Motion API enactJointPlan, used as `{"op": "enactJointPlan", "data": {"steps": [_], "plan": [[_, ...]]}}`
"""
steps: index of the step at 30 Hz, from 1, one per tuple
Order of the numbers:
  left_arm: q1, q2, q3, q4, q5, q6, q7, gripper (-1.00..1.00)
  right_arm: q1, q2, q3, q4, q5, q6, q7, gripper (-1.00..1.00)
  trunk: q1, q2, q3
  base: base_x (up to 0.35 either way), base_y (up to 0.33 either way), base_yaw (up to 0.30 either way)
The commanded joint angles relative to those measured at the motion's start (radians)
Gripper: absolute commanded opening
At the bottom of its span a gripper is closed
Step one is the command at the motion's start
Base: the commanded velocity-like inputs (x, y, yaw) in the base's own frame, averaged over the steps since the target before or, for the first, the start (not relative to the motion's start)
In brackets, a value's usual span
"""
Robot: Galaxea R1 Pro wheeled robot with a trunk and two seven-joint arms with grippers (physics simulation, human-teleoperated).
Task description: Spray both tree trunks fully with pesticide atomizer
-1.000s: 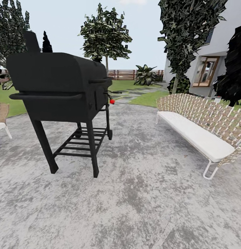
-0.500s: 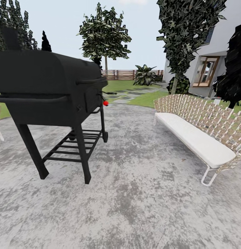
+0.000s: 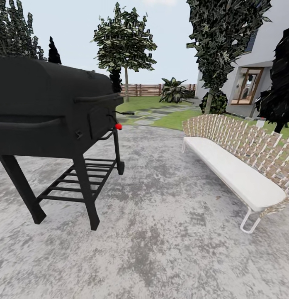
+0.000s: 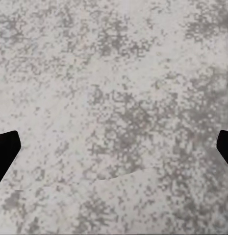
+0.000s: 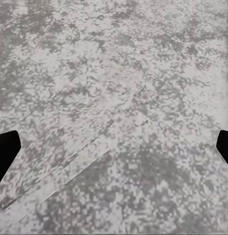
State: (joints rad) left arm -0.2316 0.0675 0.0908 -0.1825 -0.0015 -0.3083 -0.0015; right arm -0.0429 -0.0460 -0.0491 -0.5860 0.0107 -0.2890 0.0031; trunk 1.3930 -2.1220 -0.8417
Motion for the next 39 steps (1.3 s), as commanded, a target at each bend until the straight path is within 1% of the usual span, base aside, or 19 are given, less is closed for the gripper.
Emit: {"op": "enactJointPlan", "data": {"steps": [1, 16, 28, 39], "plan": [[0.0, 0.0, 0.0, 0.0, 0.0, 0.0, 0.0, 1.0, 0.0, 0.0, 0.0, 0.001, 0.0, 0.0, 0.0, 1.0, 0.0, 0.0, 0.0, 0.25, -0.188, 0.0], [0.0, 0.001, 0.001, 0.0, 0.001, 0.001, 0.0, 1.0, 0.0, 0.0, 0.0, 0.0, 0.0, -0.001, 0.0, 1.0, 0.0, 0.0, 0.0, 0.24, -0.196, 0.0], [0.0, 0.002, 0.001, 0.001, 0.003, 0.002, 0.0, 1.0, 0.0, 0.0, 0.0, 0.0, 0.0, -0.001, 0.0, 1.0, 0.0, 0.0, 0.0, 0.287, -0.184, 0.004], [0.0, 0.002, 0.001, 0.001, 0.003, 0.001, 0.0, 1.0, 0.0, 0.0, 0.0, 0.0, 0.0, 0.0, -0.001, 1.0, 0.0, 0.0, 0.0, 0.301, -0.169, 0.168]]}}
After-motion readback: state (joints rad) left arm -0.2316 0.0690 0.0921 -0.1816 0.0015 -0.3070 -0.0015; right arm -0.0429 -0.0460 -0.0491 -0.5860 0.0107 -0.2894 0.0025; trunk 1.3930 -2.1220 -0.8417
